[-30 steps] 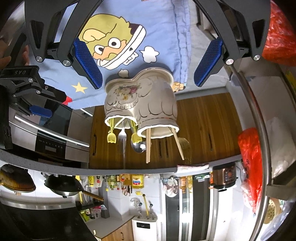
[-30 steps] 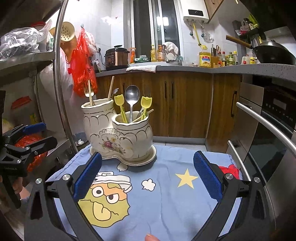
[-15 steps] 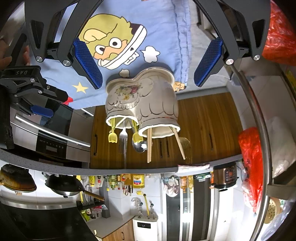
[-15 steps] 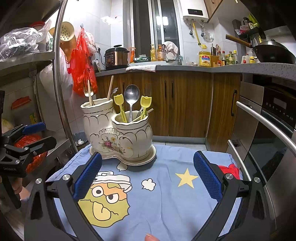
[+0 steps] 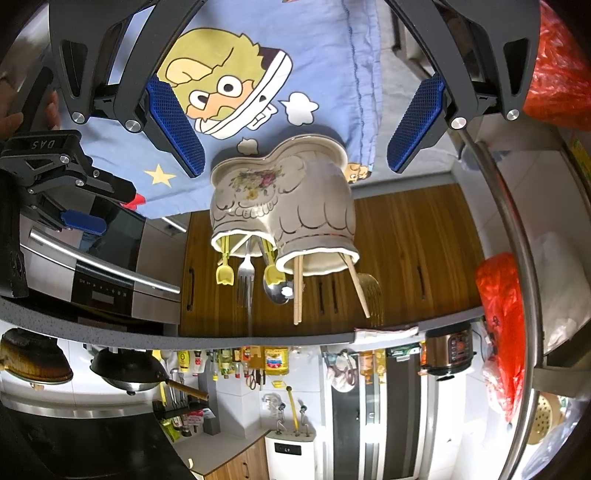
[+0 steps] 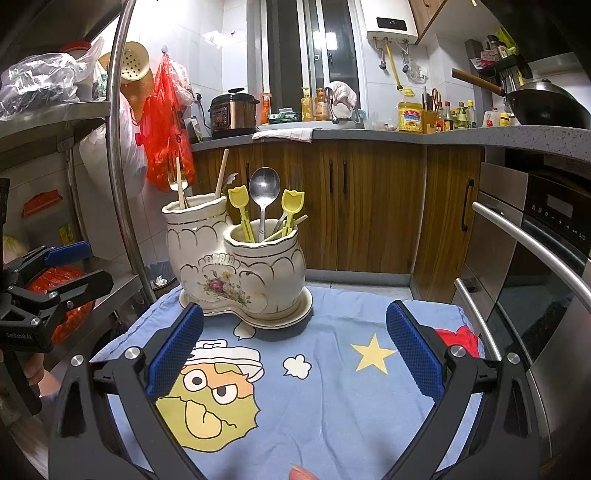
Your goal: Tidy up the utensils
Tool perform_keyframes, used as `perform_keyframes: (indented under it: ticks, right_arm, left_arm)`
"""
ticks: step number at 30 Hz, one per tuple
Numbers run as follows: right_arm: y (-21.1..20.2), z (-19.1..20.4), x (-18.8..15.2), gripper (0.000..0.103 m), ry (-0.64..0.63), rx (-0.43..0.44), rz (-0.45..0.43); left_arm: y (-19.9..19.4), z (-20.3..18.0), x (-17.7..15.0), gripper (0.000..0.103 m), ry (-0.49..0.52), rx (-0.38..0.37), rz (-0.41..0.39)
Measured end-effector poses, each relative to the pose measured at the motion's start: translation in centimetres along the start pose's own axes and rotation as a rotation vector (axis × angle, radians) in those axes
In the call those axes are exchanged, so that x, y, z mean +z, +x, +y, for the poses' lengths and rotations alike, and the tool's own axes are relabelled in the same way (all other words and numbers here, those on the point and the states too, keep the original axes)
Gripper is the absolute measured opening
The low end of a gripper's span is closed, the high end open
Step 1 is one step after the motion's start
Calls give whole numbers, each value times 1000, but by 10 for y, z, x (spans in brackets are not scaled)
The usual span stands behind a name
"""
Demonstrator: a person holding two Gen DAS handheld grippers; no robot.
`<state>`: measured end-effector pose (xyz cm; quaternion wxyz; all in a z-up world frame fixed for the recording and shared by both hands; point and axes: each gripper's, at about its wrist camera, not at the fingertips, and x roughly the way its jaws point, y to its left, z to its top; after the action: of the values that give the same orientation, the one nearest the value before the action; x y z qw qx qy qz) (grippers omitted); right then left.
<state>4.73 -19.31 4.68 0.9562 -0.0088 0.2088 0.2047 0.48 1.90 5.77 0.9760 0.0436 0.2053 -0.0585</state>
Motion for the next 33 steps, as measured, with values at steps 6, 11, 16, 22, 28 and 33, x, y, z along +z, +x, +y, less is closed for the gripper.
perform_keyframes:
  ticks: [6,11,16,22,28,33]
  right_arm:
    - [1,1,1,98,-1,-1,5]
    - [1,1,1,98,-1,-1,8]
    - [2,2,1,98,-3,-2,10]
    - [1,2,1,98,-2,-1,7]
    - [2,2,2,98,-3,0,11]
    - [1,2,1,98,-1,2,10]
  left_arm:
    - [0,0,0,98,1,0,0]
    - [0,-1,0,98,2,2,3]
    - [0,0,0,98,4,0,-1]
    - [0,-1,1,98,5,-1,0]
    - [0,-1,1,98,3,0,2]
    - [0,-2,0,98,4,0,-1]
